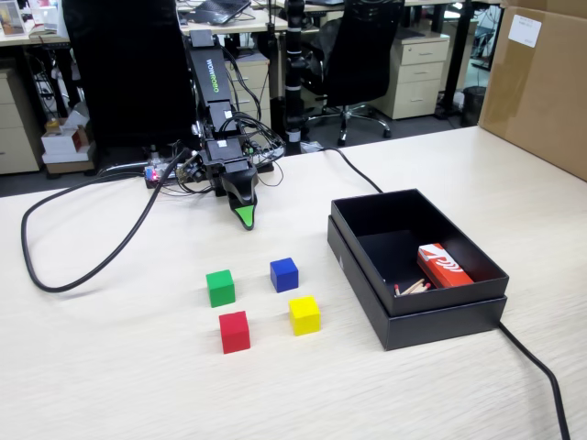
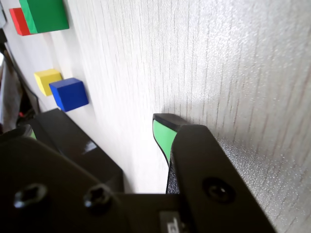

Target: Put the green cube on top of the red cube

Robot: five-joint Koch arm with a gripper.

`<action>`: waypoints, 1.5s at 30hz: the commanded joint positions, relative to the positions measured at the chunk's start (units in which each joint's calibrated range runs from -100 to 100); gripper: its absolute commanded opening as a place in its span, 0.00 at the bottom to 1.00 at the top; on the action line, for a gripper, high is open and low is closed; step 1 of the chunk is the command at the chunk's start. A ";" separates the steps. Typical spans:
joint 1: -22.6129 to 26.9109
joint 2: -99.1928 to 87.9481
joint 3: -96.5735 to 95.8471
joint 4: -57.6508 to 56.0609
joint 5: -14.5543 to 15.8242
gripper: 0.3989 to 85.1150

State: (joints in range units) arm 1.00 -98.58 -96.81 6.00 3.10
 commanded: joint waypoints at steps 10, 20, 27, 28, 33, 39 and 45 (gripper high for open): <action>0.00 0.53 -0.57 -1.90 0.00 0.57; 0.24 0.41 0.16 -3.02 -0.78 0.56; 0.05 0.30 9.95 -18.23 -0.88 0.56; 0.00 0.30 11.76 -20.99 -0.83 0.56; -0.29 0.41 21.10 -31.70 -0.88 0.56; -0.49 2.02 30.53 -42.16 -1.81 0.56; -2.30 6.72 40.69 -46.39 -4.25 0.55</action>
State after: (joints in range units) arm -0.76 -93.53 -62.94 -39.06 0.27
